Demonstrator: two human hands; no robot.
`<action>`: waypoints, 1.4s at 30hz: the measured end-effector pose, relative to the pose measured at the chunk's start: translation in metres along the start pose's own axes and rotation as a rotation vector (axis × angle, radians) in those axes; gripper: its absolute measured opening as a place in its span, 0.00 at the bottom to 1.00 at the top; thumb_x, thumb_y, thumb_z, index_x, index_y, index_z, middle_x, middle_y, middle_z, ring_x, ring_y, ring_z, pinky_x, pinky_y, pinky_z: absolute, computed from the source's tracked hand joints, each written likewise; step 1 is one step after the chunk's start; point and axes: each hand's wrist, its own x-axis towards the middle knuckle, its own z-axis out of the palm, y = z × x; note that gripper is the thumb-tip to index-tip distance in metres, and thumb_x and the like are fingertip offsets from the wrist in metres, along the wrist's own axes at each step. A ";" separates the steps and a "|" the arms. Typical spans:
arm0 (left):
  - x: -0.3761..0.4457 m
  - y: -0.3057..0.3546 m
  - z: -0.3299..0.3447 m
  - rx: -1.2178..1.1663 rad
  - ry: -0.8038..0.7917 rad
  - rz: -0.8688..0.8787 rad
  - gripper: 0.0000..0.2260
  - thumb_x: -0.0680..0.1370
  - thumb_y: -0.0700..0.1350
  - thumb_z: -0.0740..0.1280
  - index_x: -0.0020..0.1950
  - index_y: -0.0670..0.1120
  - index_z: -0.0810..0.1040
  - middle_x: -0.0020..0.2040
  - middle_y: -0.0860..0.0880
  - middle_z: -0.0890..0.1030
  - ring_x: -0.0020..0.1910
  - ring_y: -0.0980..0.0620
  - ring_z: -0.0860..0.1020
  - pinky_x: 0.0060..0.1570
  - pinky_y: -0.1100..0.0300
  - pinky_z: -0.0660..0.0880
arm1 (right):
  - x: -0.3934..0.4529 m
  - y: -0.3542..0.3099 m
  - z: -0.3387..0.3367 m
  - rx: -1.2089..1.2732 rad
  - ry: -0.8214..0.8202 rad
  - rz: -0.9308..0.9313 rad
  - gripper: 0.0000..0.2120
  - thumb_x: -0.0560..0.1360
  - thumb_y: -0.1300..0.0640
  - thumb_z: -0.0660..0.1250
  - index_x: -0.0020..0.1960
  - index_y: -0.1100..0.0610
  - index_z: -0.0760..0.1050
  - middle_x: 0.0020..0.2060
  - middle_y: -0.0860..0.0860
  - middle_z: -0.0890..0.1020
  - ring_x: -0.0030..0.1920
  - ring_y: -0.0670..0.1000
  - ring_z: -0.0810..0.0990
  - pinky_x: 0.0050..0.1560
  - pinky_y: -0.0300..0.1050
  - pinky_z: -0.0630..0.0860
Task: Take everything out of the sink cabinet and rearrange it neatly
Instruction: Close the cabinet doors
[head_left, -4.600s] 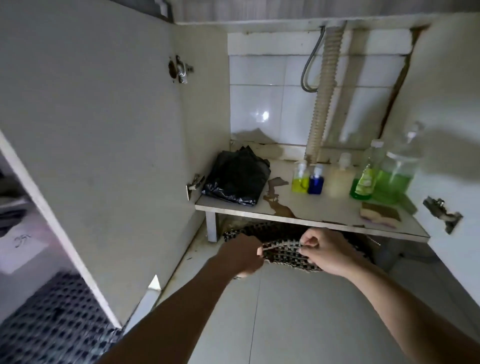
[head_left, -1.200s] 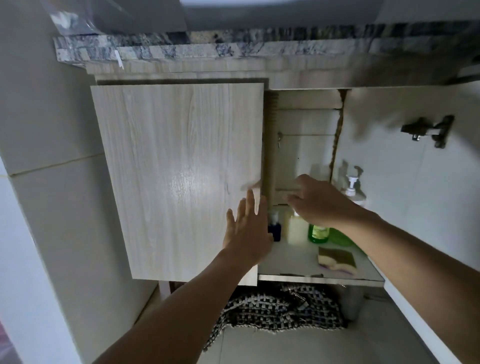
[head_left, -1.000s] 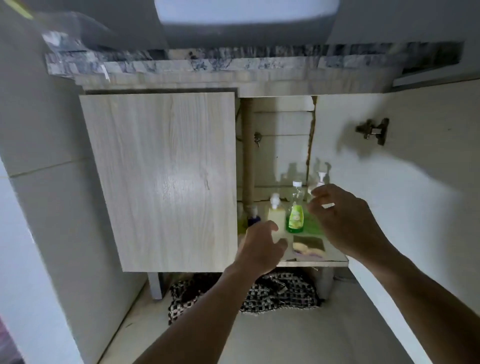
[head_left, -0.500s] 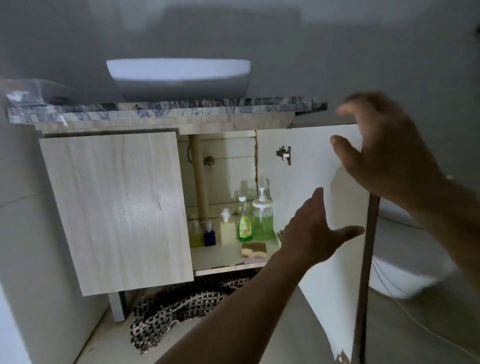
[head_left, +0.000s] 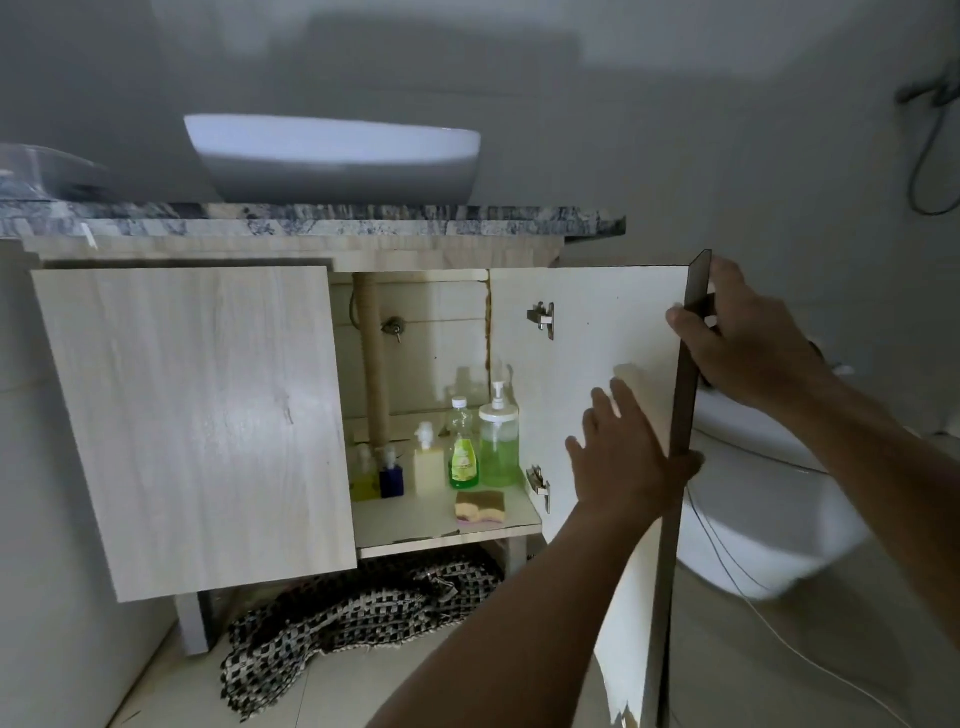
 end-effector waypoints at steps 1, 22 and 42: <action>-0.003 -0.009 -0.004 0.008 0.011 -0.013 0.47 0.71 0.62 0.69 0.78 0.47 0.44 0.79 0.44 0.50 0.77 0.41 0.53 0.72 0.40 0.56 | 0.000 -0.003 0.004 0.002 0.008 -0.024 0.18 0.80 0.54 0.60 0.66 0.62 0.63 0.48 0.60 0.80 0.40 0.56 0.77 0.40 0.44 0.73; 0.005 -0.292 -0.105 0.217 0.412 -0.130 0.39 0.76 0.63 0.59 0.78 0.47 0.45 0.79 0.45 0.51 0.77 0.47 0.51 0.75 0.43 0.50 | 0.029 -0.144 0.252 -0.066 -0.079 -0.355 0.39 0.77 0.44 0.61 0.78 0.54 0.43 0.78 0.55 0.46 0.77 0.57 0.47 0.75 0.61 0.44; 0.124 -0.394 -0.155 0.841 0.365 -0.002 0.47 0.65 0.68 0.70 0.75 0.44 0.58 0.73 0.38 0.64 0.72 0.36 0.65 0.64 0.32 0.62 | 0.114 -0.140 0.383 -0.315 -0.126 -0.392 0.40 0.65 0.55 0.73 0.74 0.59 0.61 0.76 0.57 0.58 0.76 0.59 0.57 0.69 0.68 0.59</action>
